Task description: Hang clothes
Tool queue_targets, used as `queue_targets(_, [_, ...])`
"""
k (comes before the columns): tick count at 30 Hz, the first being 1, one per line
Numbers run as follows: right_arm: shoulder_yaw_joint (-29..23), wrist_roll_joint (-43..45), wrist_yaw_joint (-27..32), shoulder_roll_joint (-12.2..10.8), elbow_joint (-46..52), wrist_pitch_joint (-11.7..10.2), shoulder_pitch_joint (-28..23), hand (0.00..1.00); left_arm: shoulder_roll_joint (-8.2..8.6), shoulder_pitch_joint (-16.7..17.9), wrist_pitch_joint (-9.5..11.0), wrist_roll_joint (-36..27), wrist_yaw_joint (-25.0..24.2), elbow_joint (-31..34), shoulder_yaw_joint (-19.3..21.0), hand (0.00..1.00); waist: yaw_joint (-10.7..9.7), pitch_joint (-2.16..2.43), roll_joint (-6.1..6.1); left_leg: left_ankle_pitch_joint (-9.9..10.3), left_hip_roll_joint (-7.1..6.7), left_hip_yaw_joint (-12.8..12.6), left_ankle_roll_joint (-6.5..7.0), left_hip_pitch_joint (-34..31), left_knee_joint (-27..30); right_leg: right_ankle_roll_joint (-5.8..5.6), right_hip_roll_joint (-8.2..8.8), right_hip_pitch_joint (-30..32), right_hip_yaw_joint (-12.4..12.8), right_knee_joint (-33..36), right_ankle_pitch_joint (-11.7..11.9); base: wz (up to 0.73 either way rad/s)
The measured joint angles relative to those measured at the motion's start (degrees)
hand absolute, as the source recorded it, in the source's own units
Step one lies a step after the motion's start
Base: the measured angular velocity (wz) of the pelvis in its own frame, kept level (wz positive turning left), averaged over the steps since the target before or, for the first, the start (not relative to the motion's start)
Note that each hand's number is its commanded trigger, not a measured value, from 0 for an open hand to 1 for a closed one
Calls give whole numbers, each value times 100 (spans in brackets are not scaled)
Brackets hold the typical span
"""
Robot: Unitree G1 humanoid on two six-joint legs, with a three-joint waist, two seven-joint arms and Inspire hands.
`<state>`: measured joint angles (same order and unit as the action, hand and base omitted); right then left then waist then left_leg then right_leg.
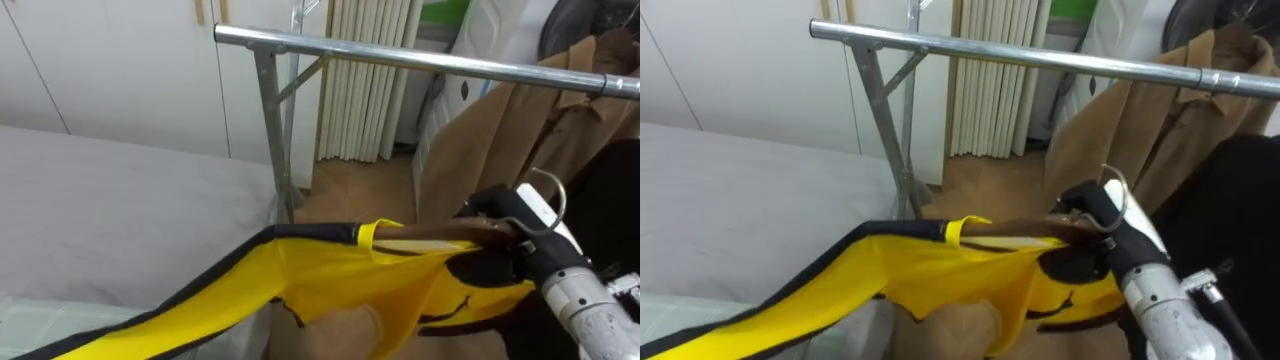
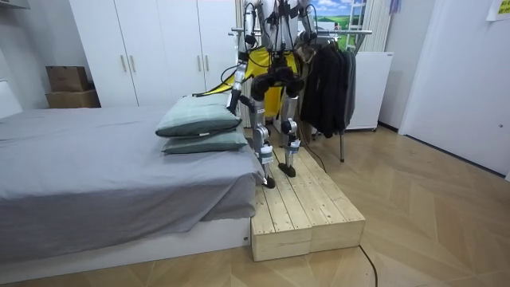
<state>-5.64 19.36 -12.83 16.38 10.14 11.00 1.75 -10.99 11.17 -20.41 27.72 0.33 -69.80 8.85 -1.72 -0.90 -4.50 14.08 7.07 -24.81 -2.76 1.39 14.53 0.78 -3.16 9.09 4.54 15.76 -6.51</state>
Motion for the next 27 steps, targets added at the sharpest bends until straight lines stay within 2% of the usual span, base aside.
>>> queue_targets(2, [-103, -6, -2, 11, 0, -1, 0, 100, 0, 2, 0, 5, 0, 3, 51, 0, -9, 4, -6, 0, -29, 222, 0, 27, -18, -1, -6, -37, -32, -39, 6, 8])
queue_targets(5, [-135, -5, -20, 11, 0, 0, 2, 100, -1, 2, 0, 84, 0, 25, 81, 0, -13, 17, -25, -4, -69, 370, 6, 25, -62, 2, -5, -42, -48, -59, 10, 3])
queue_targets(9, [-198, -5, -110, 20, 0, 0, 2, 100, -2, 1, 0, 200, 0, 49, 212, 0, -18, 32, -50, -34, -72, 416, 7, 26, -99, 9, -7, -64, -66, -102, 40, 2])
queue_targets(16, [-180, -156, -426, 305, -8, 15, 60, 100, -78, -3, 9, 200, 1, 53, 228, 0, 95, 32, -188, -47, -76, 530, 4, 46, -89, 31, -29, -129, -73, -129, 55, 0])
queue_targets(20, [-180, -162, -597, 412, -59, 15, 211, 100, -120, -2, 9, 196, 1, 71, 231, 0, 91, 28, -199, -46, -75, 629, 4, 95, -97, 40, -26, -224, -140, -231, 89, 7])
queue_targets(24, [-180, -159, -809, 422, -147, 24, 402, 100, -128, -2, 12, 199, 0, 75, 230, 0, 112, 26, -198, -46, -71, 660, 4, 107, -105, 41, -27, -237, -175, -225, 90, 2])
queue_targets(27, [-182, -179, -1005, 506, -544, 34, 530, 100, -142, -3, 40, 208, -1, 133, 230, 0, 176, 22, -205, -46, -69, 726, 3, 107, -106, 45, -13, -257, -259, -226, 87, 9])
